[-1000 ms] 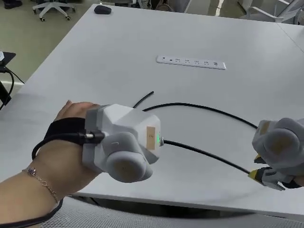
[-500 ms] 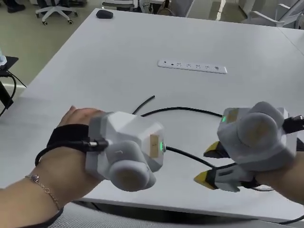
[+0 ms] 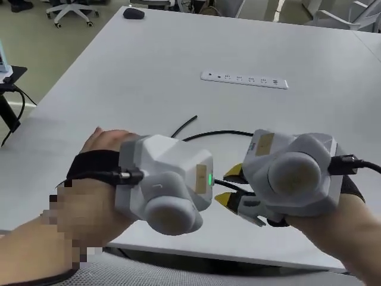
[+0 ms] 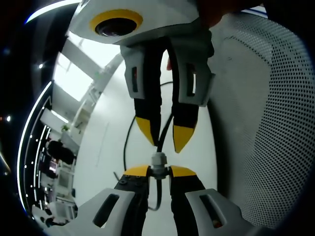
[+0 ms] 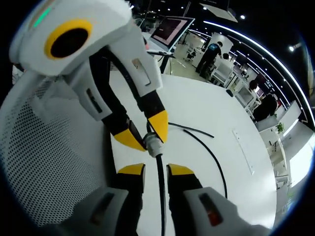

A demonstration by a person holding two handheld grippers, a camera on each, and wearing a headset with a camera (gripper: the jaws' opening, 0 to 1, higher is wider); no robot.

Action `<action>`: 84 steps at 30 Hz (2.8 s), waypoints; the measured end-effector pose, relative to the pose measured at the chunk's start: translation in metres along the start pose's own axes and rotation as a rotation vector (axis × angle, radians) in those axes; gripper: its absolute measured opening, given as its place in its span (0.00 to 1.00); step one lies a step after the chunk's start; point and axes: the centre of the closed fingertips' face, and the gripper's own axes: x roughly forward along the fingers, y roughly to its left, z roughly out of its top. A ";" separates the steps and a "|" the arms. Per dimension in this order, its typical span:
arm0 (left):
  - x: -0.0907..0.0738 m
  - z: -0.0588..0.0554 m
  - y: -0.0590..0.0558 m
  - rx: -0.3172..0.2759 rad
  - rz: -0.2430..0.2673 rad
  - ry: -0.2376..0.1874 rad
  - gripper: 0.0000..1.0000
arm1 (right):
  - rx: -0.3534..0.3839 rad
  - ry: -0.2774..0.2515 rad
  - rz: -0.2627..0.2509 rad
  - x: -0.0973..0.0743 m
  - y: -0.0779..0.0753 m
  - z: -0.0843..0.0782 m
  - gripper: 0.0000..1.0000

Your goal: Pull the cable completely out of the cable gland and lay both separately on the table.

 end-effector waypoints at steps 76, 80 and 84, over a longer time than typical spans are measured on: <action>-0.002 0.000 0.009 0.018 0.039 0.012 0.16 | -0.143 0.075 -0.098 -0.006 -0.022 -0.017 0.03; -0.002 -0.002 0.010 0.015 0.043 0.015 0.16 | -0.129 0.111 -0.106 -0.013 -0.029 -0.033 0.03; -0.001 -0.003 0.011 0.014 0.045 0.020 0.16 | -0.132 0.177 -0.125 -0.021 -0.038 -0.052 0.03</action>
